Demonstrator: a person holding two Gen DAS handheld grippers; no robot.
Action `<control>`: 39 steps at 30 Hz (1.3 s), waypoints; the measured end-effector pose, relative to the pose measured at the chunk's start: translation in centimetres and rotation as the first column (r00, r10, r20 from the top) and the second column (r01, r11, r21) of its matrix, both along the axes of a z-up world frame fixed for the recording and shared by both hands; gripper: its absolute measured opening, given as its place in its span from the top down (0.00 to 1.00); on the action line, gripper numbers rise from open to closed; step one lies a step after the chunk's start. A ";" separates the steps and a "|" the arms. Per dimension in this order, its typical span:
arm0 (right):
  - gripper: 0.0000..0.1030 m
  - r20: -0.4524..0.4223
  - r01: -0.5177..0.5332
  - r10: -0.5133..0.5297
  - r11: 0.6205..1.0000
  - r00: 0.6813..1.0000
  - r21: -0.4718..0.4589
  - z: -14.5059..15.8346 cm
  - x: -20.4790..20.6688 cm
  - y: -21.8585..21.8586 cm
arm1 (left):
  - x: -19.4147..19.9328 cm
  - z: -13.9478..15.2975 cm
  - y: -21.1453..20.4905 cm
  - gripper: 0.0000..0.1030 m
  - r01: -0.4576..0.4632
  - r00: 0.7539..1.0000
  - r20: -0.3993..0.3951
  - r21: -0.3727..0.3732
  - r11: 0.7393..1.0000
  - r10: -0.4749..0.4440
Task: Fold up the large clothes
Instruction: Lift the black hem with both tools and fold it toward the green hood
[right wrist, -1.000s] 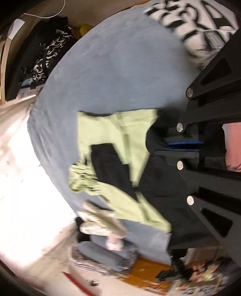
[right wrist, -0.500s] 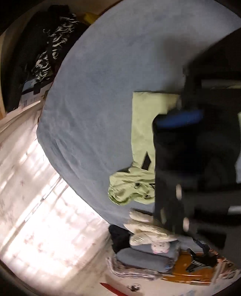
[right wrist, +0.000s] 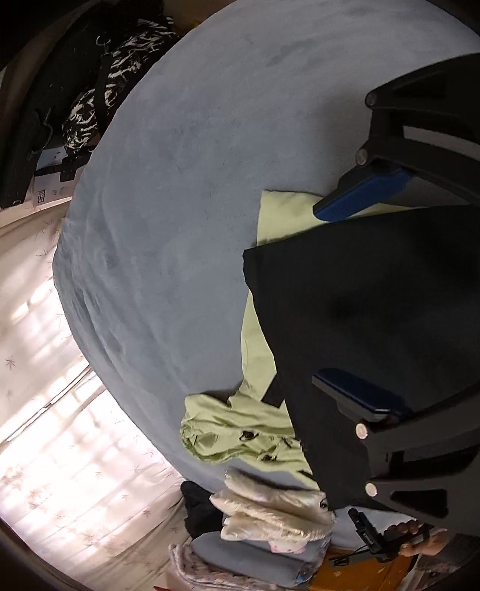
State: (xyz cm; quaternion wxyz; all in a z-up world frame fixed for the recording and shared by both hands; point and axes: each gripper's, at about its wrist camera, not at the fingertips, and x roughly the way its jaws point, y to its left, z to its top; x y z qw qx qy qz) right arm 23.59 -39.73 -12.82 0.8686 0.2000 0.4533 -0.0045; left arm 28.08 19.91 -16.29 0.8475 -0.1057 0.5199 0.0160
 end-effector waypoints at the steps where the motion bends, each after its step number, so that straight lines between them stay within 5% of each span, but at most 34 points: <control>1: 0.21 -0.011 -0.004 0.004 1.000 1.000 -0.017 -0.4 0.6 0.1 | 0.4 -0.4 0.0 0.31 0.005 1.000 -0.008 -0.008 1.000 -0.005; 3: 0.23 -0.027 -0.007 0.006 1.000 1.000 -0.030 -1.2 1.7 0.1 | 1.0 -1.1 0.4 0.53 0.012 1.000 -0.023 -0.048 0.999 -0.013; 5: 0.27 -0.052 -0.007 0.005 0.999 0.999 -0.041 -2.1 2.7 0.2 | 1.5 -1.5 0.5 0.61 -0.004 1.000 -0.028 -0.057 0.998 0.003; 6: 0.35 -0.069 -0.011 0.008 0.999 0.998 -0.051 -2.6 3.2 0.2 | 1.5 -1.5 0.5 0.72 -0.011 1.000 -0.019 -0.046 0.999 0.010; 9: 0.88 -0.124 -0.029 0.012 0.991 0.992 -0.130 -4.0 3.8 1.0 | 0.9 -0.8 0.3 0.89 -0.009 0.999 0.031 -0.001 1.000 0.009; 12: 0.96 -0.050 -0.016 0.006 0.980 0.999 -0.199 -2.8 2.4 2.1 | -0.1 0.8 -0.4 0.94 -0.005 0.995 0.096 0.062 0.998 -0.001; 16: 0.97 0.084 0.057 -0.041 0.977 0.996 -0.204 0.2 -0.5 2.2 | -1.1 3.6 -2.4 0.94 0.011 0.981 0.188 0.157 0.987 -0.041; 21: 0.97 0.176 0.127 -0.088 0.966 0.980 -0.223 3.1 -0.4 2.2 | -0.4 5.7 -3.3 0.95 -0.032 0.966 0.259 0.178 0.984 -0.015; 30: 0.97 0.015 0.146 -0.148 0.946 0.989 -0.288 -2.3 6.3 3.0 | 4.1 -1.1 -1.7 0.94 -0.140 0.986 0.107 0.102 0.985 0.129; 34: 0.92 -0.025 0.155 -0.169 0.948 0.985 -0.279 -4.1 7.3 2.9 | 4.3 -1.5 -1.7 0.90 -0.147 0.984 0.114 0.109 0.983 0.135; 39: 0.89 0.033 0.211 -0.209 0.949 0.977 -0.233 -1.6 5.6 2.7 | 2.9 0.2 -2.6 0.75 -0.131 0.984 0.141 0.171 0.977 0.107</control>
